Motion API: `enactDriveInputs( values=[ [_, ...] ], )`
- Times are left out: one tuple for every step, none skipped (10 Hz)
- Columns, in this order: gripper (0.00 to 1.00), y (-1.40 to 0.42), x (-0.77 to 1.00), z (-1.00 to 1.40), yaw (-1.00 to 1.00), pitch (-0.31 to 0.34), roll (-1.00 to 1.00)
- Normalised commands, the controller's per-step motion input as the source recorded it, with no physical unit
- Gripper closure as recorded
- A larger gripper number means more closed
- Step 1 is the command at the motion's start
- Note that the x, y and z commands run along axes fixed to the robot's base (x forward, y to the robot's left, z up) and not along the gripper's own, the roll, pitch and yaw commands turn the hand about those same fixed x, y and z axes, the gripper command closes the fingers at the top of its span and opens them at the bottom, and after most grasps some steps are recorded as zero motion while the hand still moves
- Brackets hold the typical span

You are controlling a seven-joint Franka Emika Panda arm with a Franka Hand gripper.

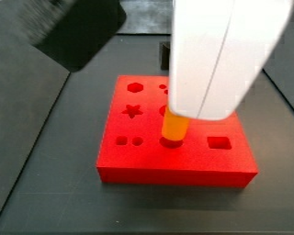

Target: Insert the oval object.

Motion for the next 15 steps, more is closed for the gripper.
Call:
enactDriveInputs(
  values=[
    [1.00, 0.19, 0.00, -0.28, -0.03, 0.004, -0.15],
    [1.00, 0.00, -0.05, 0.00, 0.07, 0.000, -0.15],
    [1.00, 0.00, 0.00, 0.00, 0.09, 0.000, -0.13],
    [1.00, -0.01, -0.09, 0.05, 0.13, 0.000, -0.14],
    [1.00, 0.00, -0.13, 0.00, 0.10, 0.000, -0.16],
    [1.00, -0.03, -0.02, 0.00, 0.11, 0.000, -0.18],
    [1.00, -0.09, 0.00, 0.00, 0.13, -0.003, -0.18],
    [1.00, -0.07, 0.03, 0.00, 0.11, 0.000, -0.19],
    [1.00, -0.12, 0.11, -0.05, 0.10, 0.000, -0.17],
    [1.00, 0.00, 0.18, -0.17, 0.03, 0.000, -0.15],
    [1.00, 0.03, 0.21, -0.19, 0.00, 0.000, -0.12],
    [1.00, 0.13, 0.00, -0.09, 0.00, 0.000, -0.09],
    [1.00, 0.09, -0.33, 0.00, 0.00, -0.030, -0.06],
    [1.00, 0.09, -0.56, 0.00, -0.04, -0.070, -0.09],
    [1.00, 0.07, -0.64, 0.00, 0.00, -0.146, -0.11]
  ],
)
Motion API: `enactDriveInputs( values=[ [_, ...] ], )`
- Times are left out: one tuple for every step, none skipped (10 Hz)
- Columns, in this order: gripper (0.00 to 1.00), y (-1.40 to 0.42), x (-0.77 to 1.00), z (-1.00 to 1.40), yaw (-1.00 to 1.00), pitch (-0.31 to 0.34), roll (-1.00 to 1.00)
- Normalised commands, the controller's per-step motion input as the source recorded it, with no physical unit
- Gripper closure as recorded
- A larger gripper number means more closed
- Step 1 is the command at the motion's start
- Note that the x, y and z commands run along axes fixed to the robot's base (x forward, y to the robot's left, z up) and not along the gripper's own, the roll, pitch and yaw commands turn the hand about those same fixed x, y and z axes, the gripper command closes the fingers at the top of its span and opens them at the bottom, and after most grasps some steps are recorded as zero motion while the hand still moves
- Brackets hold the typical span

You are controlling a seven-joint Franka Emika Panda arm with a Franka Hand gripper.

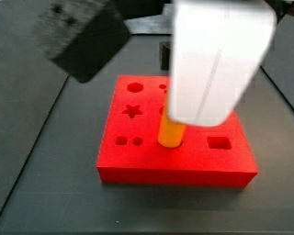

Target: Insert the oval object.

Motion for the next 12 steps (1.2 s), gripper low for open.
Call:
enactDriveInputs(
  values=[
    [1.00, -0.02, -0.19, 0.00, 0.03, -0.090, -0.10],
    [1.00, -0.02, 0.15, -0.04, 0.07, 0.000, -0.08],
    [1.00, 0.00, 0.39, -0.08, 0.14, 0.049, -0.08],
    [1.00, 0.00, 0.38, -0.10, 0.20, 0.061, -0.06],
    [1.00, 0.05, 0.19, -0.09, 0.23, 0.030, -0.05],
    [1.00, 0.00, -0.22, 0.00, 0.06, -0.007, 0.00],
    [1.00, -0.03, -0.31, 0.00, 0.02, -0.026, 0.00],
    [1.00, -0.03, -0.12, 0.00, 0.00, 0.000, 0.00],
    [1.00, -0.08, 0.00, 0.00, 0.00, 0.023, 0.05],
    [1.00, -0.11, 0.18, -0.16, 0.00, 0.093, 0.05],
    [1.00, -0.19, 0.50, -0.26, 0.00, 0.136, 0.02],
    [1.00, -0.20, 0.60, -0.25, 0.00, 0.106, 0.00]
  ],
)
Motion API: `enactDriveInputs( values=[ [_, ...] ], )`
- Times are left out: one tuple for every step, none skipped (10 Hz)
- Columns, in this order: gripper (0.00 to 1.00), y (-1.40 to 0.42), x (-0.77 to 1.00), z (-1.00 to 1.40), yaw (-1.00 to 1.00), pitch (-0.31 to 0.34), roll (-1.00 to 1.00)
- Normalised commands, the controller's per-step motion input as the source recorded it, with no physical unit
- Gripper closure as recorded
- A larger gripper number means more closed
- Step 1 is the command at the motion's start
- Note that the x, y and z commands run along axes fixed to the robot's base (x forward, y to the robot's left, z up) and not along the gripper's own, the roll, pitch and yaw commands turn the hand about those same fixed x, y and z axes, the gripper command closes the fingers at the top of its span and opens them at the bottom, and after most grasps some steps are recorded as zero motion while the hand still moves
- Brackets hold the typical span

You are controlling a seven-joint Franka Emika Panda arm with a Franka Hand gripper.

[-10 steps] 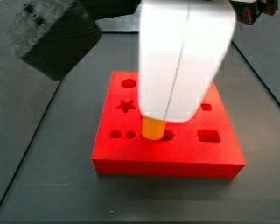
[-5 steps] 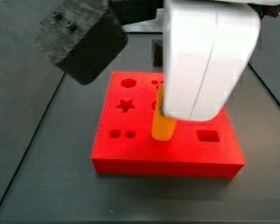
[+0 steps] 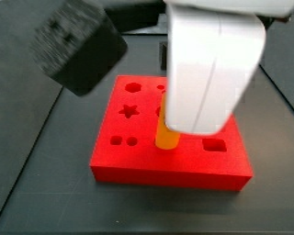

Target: Insert the oval object.

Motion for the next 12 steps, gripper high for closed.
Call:
enactDriveInputs(
  values=[
    [1.00, -0.14, 0.57, -0.17, 0.00, 0.080, 0.00],
    [1.00, -0.03, 0.44, -0.12, 0.01, 0.076, 0.00],
    [1.00, 0.00, 0.00, -0.07, 0.03, 0.019, 0.03],
    [1.00, 0.02, -0.13, -0.25, 0.00, 0.000, 0.14],
    [1.00, 0.00, 0.00, -0.46, -0.01, 0.000, 0.23],
    [1.00, 0.00, 0.09, -0.51, -0.06, 0.000, 0.30],
    [1.00, -0.01, 0.01, -0.48, -0.10, 0.000, 0.31],
    [1.00, -0.05, 0.00, -0.62, -0.05, 0.000, 0.26],
    [1.00, -0.04, 0.00, -0.77, -0.04, 0.000, 0.24],
    [1.00, -0.04, 0.00, -0.56, -0.03, 0.000, 0.17],
    [1.00, 0.00, 0.00, 0.03, 0.00, -0.030, 0.00],
    [1.00, 0.00, 0.00, 0.00, 0.00, 0.000, 0.00]
  ],
)
